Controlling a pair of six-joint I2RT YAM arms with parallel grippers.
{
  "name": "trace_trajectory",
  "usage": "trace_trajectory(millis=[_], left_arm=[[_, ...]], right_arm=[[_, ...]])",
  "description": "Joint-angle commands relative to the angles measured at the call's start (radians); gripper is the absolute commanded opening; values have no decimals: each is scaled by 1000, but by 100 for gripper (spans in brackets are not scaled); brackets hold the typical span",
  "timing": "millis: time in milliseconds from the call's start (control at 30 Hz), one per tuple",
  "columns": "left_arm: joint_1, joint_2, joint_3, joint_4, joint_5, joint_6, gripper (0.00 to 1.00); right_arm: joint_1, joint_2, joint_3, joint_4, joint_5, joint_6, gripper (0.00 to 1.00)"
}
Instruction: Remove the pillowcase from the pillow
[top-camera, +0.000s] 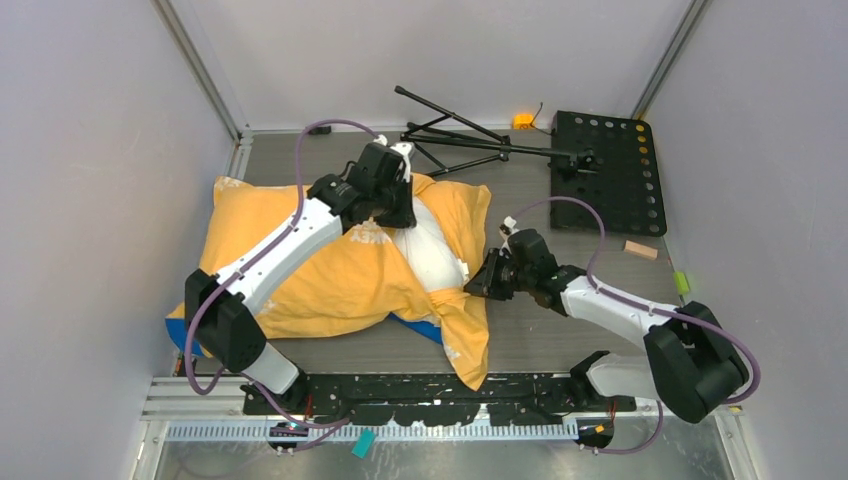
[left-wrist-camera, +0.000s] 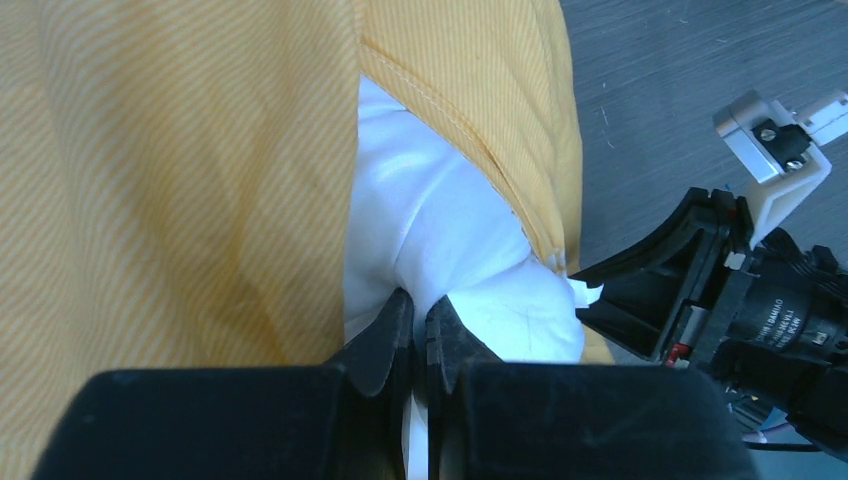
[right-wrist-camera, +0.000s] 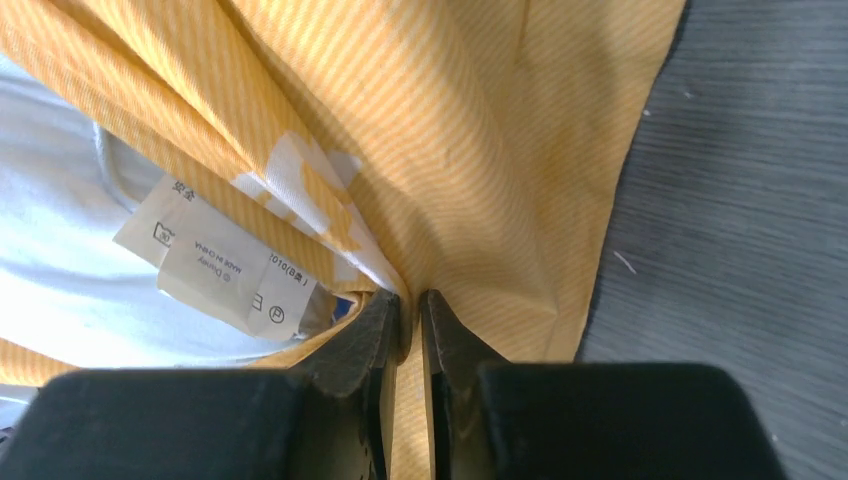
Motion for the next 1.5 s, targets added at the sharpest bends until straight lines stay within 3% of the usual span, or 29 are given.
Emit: trace_trajectory(millis=[0, 367, 767, 833, 967, 1067, 1233, 1467], left_arm=[[67, -105, 62, 97, -55, 18, 0], [163, -229, 76, 59, 93, -27, 0], [192, -254, 71, 45, 192, -33, 0], [192, -257, 55, 33, 220, -21, 0], [191, -269, -23, -3, 251, 2, 0], [190, -298, -109, 9, 304, -5, 0], [190, -360, -255, 54, 372, -31, 0], [183, -430, -405, 128, 408, -102, 0]], right_arm=[[13, 68, -40, -121, 25, -32, 17], [24, 231, -5, -56, 66, -56, 15], [25, 188, 21, -74, 87, -80, 14], [26, 134, 37, -105, 90, -102, 21], [25, -34, 94, -190, 143, -150, 53], [26, -151, 143, -232, 156, -200, 66], [25, -213, 255, -241, 139, -292, 75], [46, -18, 499, -300, 100, -361, 76]])
